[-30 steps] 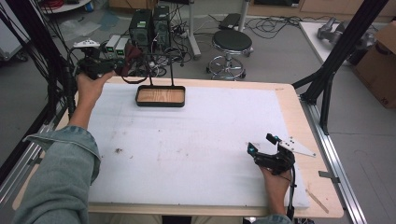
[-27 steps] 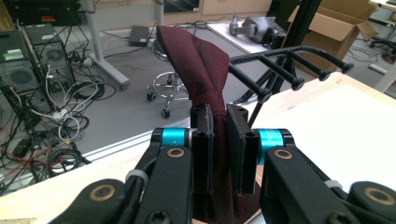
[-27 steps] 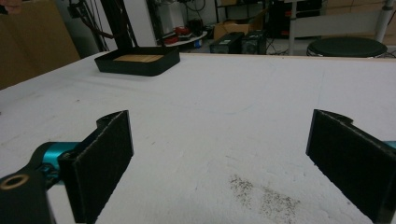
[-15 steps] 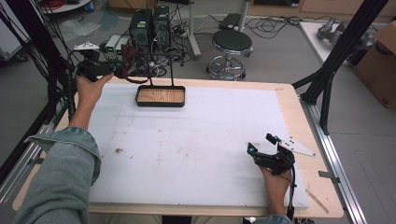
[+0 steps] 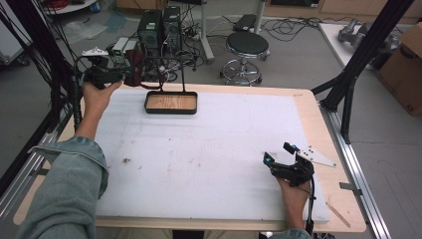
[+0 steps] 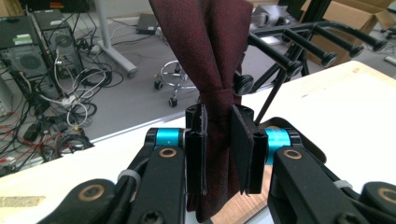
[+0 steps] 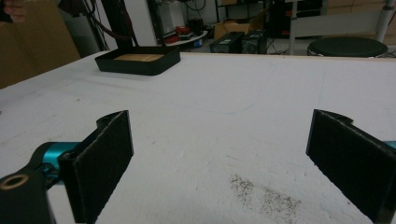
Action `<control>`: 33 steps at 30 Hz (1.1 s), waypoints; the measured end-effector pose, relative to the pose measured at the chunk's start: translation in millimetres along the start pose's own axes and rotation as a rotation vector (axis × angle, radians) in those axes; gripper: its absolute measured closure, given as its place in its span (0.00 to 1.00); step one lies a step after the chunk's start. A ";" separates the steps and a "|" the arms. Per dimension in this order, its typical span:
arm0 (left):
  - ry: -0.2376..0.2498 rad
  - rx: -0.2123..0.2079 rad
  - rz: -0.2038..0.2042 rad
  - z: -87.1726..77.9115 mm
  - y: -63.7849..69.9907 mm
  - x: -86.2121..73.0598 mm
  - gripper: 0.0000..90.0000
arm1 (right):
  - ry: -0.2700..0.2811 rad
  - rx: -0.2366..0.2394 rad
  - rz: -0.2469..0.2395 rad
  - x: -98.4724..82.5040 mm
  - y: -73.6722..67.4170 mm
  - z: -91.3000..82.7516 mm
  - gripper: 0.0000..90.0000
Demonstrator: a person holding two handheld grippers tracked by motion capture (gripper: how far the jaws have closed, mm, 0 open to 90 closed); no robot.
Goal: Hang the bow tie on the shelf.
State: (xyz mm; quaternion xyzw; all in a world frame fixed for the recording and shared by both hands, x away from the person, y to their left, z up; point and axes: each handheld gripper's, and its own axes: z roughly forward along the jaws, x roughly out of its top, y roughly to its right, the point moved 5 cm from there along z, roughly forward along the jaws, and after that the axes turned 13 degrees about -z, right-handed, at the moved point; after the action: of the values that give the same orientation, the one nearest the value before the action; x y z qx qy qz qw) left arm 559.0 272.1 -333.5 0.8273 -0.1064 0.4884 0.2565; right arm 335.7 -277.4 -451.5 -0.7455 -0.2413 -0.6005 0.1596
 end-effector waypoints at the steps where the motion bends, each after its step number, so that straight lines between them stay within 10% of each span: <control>1: -0.001 -0.003 -0.002 0.2 0.0 -0.3 0.84 | 0.000 0.000 0.000 0.0 0.0 0.0 0.07; 16: 0.009 -0.010 -0.015 -4.4 -2.4 -6.3 0.78 | 0.000 -0.001 0.004 0.1 0.0 0.3 0.07; 33: 0.142 -0.055 0.027 -62.3 26.1 0.7 0.62 | 0.006 0.003 0.006 0.5 0.2 -0.7 0.07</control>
State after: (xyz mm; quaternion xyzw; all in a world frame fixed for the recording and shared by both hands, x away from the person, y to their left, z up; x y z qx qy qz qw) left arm 501.3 283.0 -300.2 0.7816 -0.1128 0.5461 0.2796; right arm 335.3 -277.8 -450.8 -0.7443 -0.2395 -0.6016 0.1634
